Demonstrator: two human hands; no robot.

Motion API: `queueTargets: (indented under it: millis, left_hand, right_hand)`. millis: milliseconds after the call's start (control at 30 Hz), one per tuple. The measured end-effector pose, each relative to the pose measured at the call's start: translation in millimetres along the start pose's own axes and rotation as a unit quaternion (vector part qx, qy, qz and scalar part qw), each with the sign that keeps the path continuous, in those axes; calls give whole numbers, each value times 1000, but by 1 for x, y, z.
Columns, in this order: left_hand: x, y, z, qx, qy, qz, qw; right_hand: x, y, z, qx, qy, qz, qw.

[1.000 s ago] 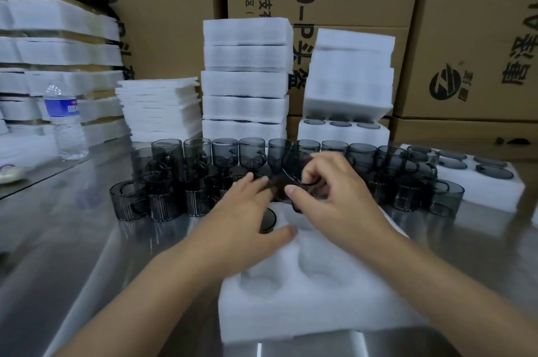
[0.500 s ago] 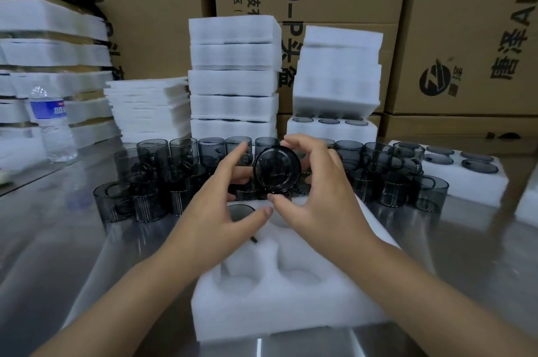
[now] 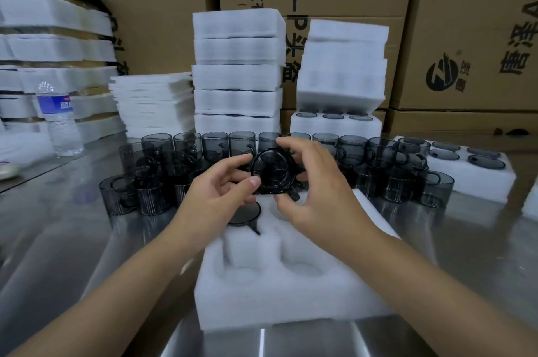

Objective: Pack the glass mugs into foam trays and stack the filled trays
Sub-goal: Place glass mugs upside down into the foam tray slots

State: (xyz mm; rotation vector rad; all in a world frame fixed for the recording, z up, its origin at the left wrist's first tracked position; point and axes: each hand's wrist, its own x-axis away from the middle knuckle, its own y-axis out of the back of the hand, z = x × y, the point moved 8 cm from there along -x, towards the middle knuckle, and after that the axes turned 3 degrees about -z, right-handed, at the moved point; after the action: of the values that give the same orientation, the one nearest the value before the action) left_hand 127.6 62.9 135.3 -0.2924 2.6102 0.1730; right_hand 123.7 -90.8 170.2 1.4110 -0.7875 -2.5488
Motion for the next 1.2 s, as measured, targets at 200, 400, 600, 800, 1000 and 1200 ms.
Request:
queueTargets:
  millis: [200,400,600,800,1000,1200]
  left_hand:
    - [-2,-1,5,-17,9,17,1000]
    - [-2,-4,6,-23,30,31,999]
    - [2,-8,0,-38,17,53,998]
    - [2,-7,0,-39,12,48,998]
    - [0,-1,2,-57,11,11,998]
    - [0,-2,0,-48,12,10,999]
  right_hand:
    - [1,6,4,38,-6,-29,999]
    - [0,19,1,53,-42,-86,994]
    - [-2,24,0,56,-53,-107,991]
    - [-2,22,0,56,-49,-103,992]
    - [-2,15,-3,67,-60,-74,993]
    - [-1,9,-6,31,-93,-32,995]
